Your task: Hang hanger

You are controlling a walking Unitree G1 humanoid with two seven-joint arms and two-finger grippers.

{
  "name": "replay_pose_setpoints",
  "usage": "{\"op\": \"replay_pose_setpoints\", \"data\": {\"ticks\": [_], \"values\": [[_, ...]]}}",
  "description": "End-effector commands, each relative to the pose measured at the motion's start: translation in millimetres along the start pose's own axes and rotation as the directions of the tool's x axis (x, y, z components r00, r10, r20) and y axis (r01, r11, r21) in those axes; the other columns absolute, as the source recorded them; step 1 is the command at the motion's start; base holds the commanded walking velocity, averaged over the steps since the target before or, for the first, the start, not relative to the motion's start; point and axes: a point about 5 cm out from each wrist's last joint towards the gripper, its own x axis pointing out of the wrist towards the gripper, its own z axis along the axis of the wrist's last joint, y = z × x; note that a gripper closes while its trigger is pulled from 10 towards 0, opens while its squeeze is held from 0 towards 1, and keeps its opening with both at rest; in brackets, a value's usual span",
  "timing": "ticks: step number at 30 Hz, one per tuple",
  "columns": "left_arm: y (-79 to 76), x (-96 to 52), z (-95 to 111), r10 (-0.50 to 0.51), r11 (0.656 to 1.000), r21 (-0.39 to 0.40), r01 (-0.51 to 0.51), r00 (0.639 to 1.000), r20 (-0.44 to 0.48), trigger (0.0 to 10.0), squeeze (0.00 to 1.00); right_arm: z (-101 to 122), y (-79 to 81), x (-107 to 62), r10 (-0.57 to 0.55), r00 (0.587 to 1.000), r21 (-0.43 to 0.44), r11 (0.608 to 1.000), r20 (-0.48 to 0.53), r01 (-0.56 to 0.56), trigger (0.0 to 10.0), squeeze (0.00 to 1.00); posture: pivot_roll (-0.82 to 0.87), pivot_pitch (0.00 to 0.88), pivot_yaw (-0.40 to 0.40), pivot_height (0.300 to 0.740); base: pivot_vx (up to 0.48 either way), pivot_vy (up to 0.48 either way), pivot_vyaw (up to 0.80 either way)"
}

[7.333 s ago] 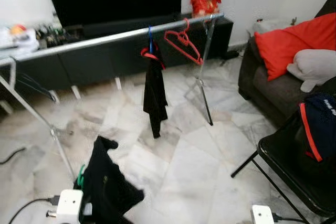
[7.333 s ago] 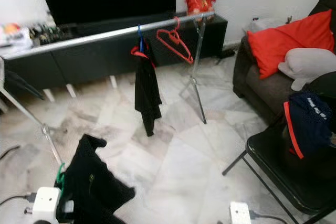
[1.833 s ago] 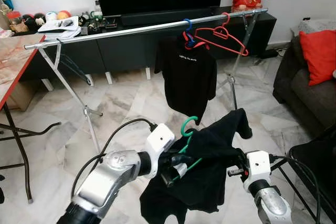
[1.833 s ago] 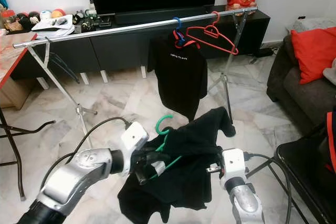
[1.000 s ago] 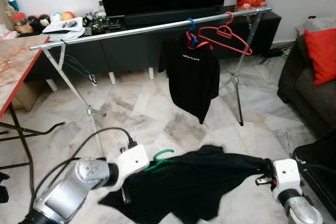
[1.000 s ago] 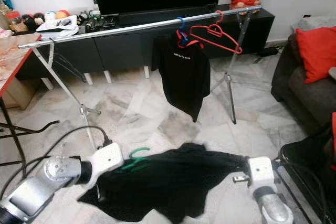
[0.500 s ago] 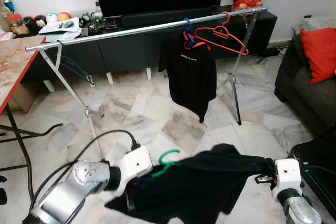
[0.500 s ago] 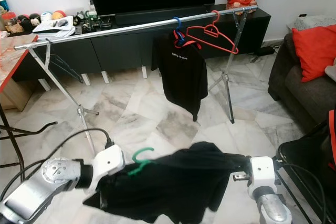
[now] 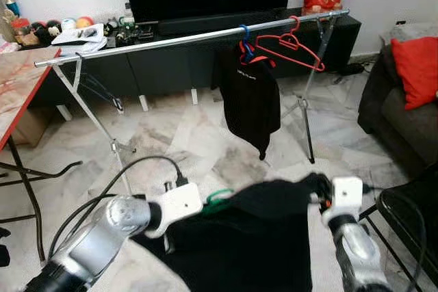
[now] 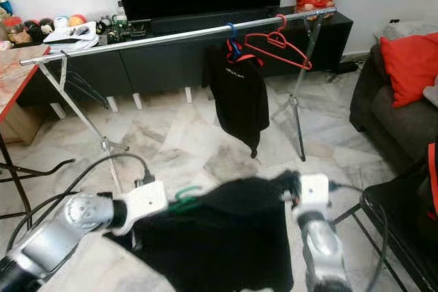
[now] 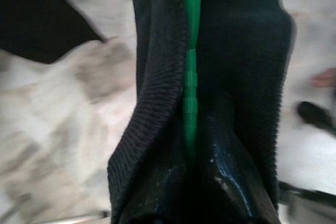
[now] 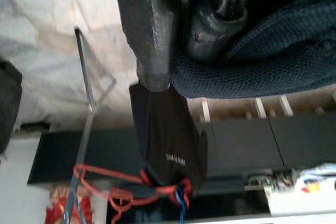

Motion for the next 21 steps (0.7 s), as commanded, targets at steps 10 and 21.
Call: {"op": "replay_pose_setpoints", "data": {"ticks": [10,21], "values": [[-24.2,1.1,10,-0.190,0.982,0.029,0.189,0.979,0.068,10.0,0.00,27,14.3,14.8,0.095,0.991,0.005,0.995,0.094,-0.096,0.0,0.00,0.03,0.054,0.047,0.740,0.000,0.000,0.00],[-24.2,-37.7,32,-0.333,0.927,-0.053,0.370,0.881,0.337,10.0,0.00,6,-19.3,7.3,-0.061,0.995,-0.015,0.998,-0.080,0.060,0.0,0.00,0.03,0.057,0.038,0.740,0.000,0.000,0.00]]}}
